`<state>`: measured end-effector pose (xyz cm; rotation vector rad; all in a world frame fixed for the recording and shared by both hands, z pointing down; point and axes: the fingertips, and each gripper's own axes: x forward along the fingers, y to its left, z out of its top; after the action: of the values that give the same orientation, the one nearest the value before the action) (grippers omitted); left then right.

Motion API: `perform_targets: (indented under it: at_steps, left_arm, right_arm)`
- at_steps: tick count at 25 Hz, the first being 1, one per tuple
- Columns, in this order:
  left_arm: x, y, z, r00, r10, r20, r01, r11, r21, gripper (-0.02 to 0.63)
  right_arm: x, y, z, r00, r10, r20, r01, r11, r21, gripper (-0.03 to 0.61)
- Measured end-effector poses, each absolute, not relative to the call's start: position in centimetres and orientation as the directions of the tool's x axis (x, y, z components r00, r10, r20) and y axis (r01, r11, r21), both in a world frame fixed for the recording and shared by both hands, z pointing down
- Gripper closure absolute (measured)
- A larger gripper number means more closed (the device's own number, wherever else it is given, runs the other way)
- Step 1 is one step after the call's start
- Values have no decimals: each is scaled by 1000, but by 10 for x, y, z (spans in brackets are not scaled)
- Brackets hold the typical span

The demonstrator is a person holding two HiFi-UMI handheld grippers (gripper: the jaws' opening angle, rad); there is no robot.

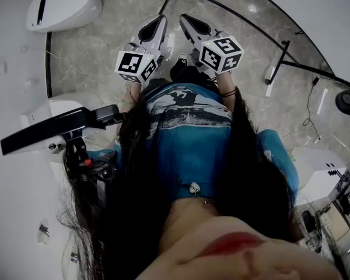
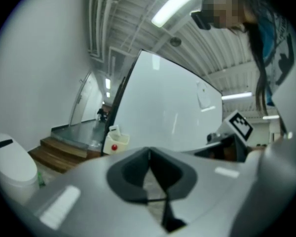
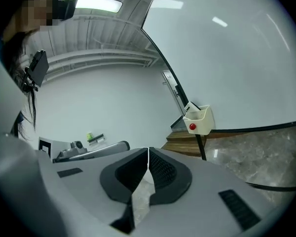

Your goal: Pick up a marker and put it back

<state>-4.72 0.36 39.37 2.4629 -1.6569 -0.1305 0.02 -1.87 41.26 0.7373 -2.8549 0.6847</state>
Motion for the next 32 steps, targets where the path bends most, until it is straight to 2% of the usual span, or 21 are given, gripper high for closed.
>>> perform_targets:
  at_steps: [4,12,18,25,32]
  left_arm:
    - [-13,-94,406,374,-925,67,-915,-356,188,612]
    - [-8,-123,414,377,-920,108,-918,-355,179,612]
    - [-25,-155,420,371,-920,124,-920,-347,181,612]
    - [-50,-206,420,440,-890,121,-892,-416,177,612]
    - [-121,-287,412,497,-860,118,-863,-476,167,612]
  right_arm:
    - [28,-117,428,-885,-411,218,-465,770,-437,566]
    - [26,-149,438,-893,-394,220,-451,757,-474,566]
    - [16,-174,442,-894,-391,220,-448,750,-486,566]
    - [-1,-220,441,-855,-465,231,-516,712,-477,566]
    - [-63,-309,434,-804,-537,255,-591,675,-442,566]
